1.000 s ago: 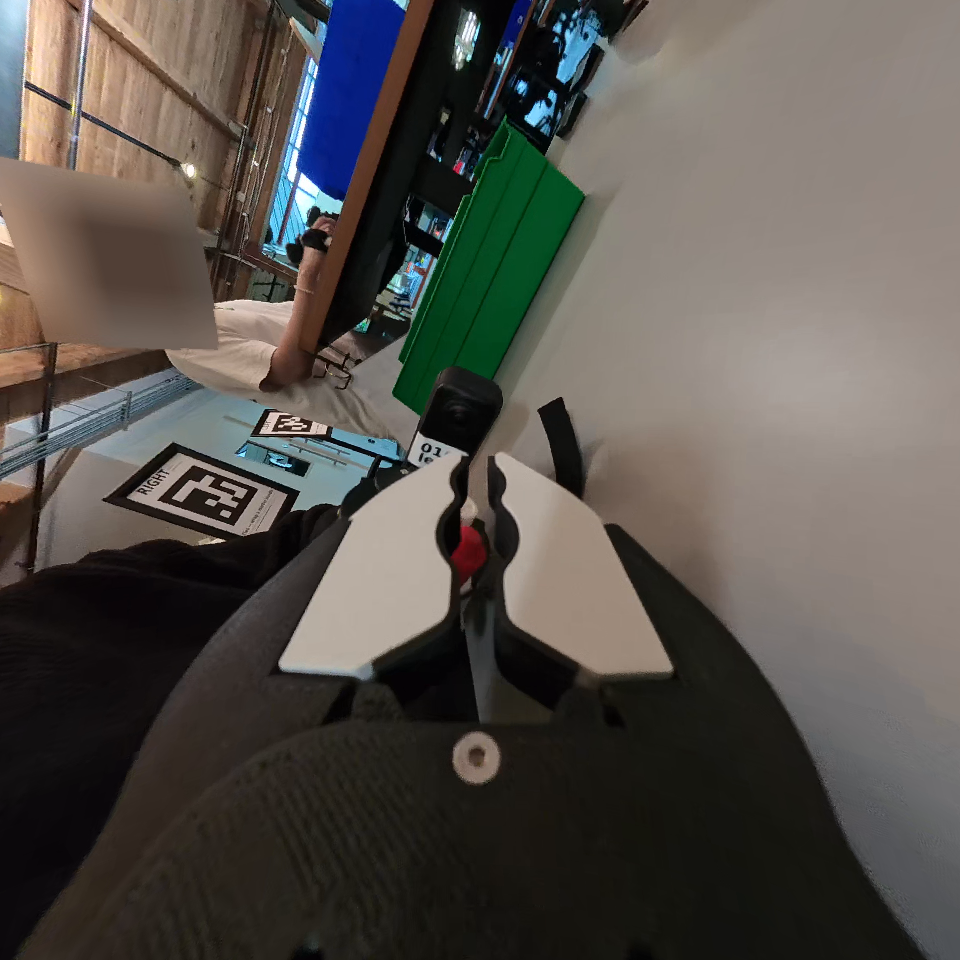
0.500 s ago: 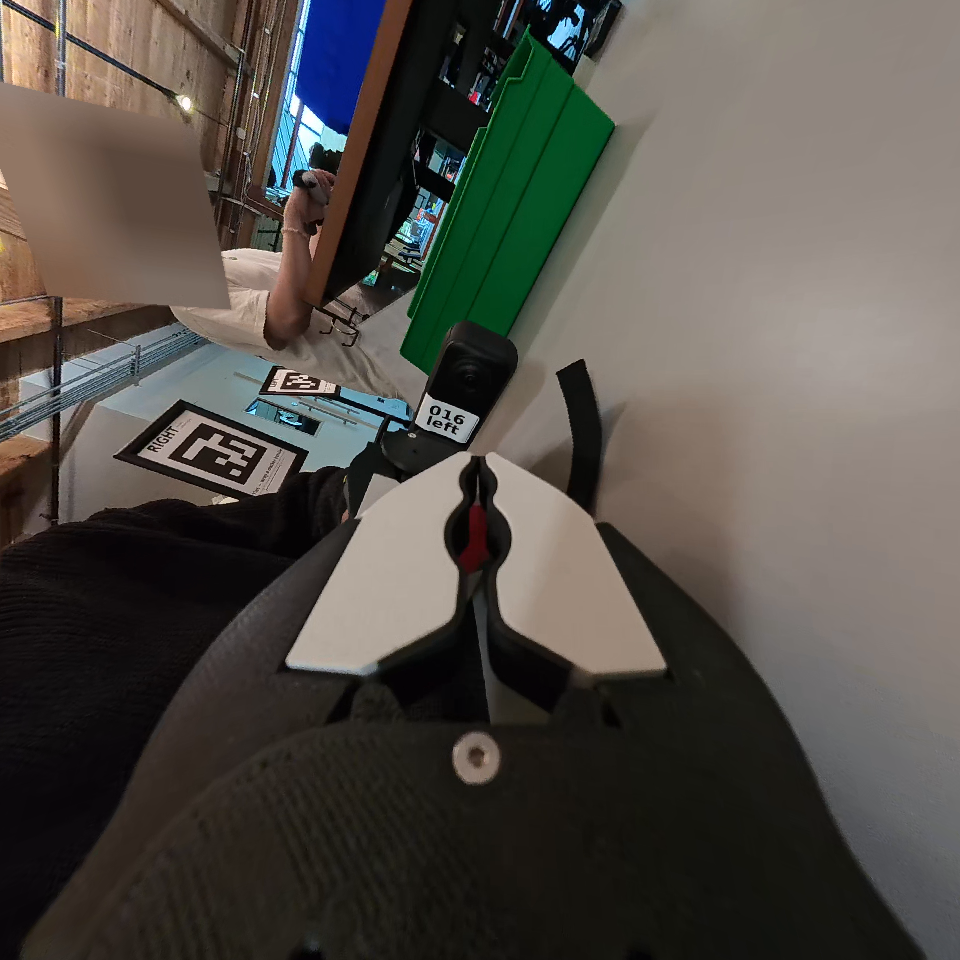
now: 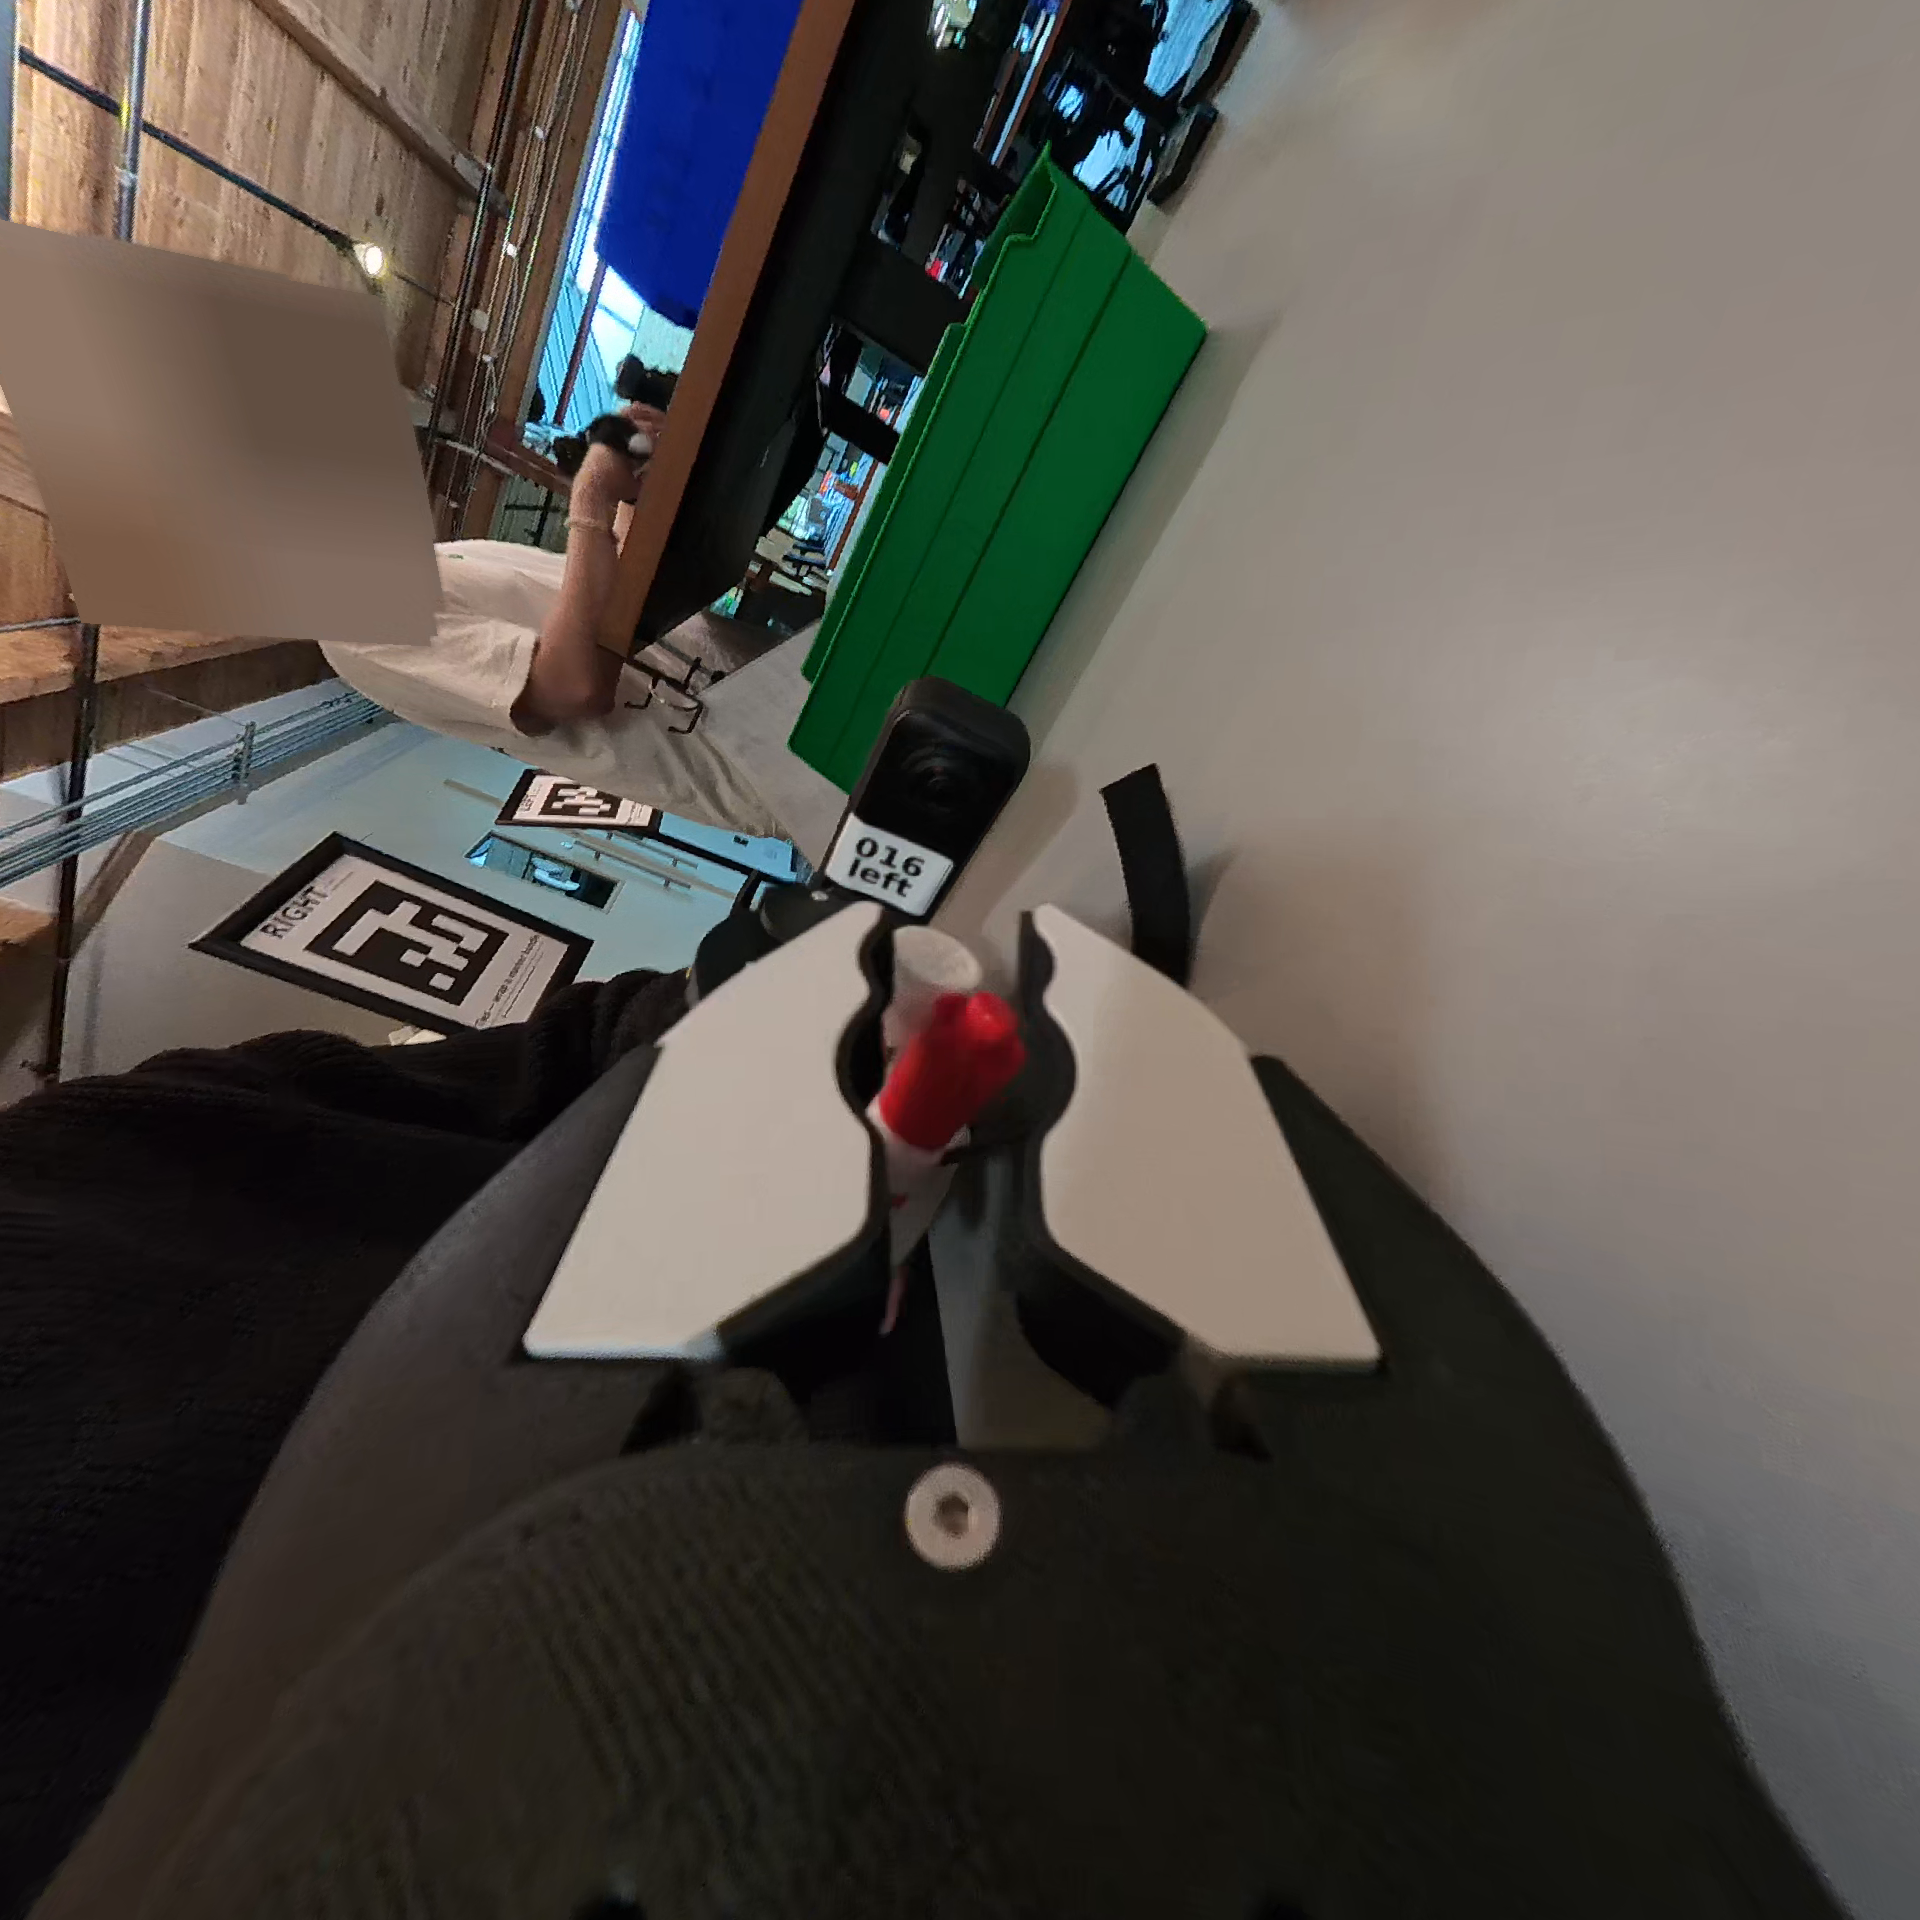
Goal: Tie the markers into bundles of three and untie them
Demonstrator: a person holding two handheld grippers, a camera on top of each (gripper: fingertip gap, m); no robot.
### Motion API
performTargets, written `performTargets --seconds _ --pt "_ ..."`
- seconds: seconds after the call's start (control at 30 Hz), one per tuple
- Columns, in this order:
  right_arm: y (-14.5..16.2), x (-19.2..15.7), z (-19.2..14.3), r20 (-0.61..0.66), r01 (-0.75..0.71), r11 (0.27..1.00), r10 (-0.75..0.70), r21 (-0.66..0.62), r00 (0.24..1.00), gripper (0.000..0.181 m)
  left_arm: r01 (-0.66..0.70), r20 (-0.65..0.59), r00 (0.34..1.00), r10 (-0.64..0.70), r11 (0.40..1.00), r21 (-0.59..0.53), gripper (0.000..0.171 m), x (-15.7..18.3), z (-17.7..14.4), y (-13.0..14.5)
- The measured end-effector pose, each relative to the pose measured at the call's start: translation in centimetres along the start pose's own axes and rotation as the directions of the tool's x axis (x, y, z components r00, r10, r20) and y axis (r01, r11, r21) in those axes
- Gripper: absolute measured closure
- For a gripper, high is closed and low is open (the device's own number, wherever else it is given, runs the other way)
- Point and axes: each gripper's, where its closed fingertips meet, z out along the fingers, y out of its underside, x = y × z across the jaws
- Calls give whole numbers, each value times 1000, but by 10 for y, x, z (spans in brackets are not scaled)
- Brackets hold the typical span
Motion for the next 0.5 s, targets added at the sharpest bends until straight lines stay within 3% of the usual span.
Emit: performTargets --seconds 0.17,0.37,0.5 --pt "-11 2 -7 -13 -13 998 14 67 1000 145 -43 -4 999 44 994 101 152 7 -16 -25" --pt "1 -4 4 -8 32 999 -32 10 999 143 -54 -3 998 57 969 243 152 10 -45 -60" --pt "11 -2 12 -61 108 993 -110 -40 992 162 -67 -15 997 73 964 258 152 13 -46 -63"
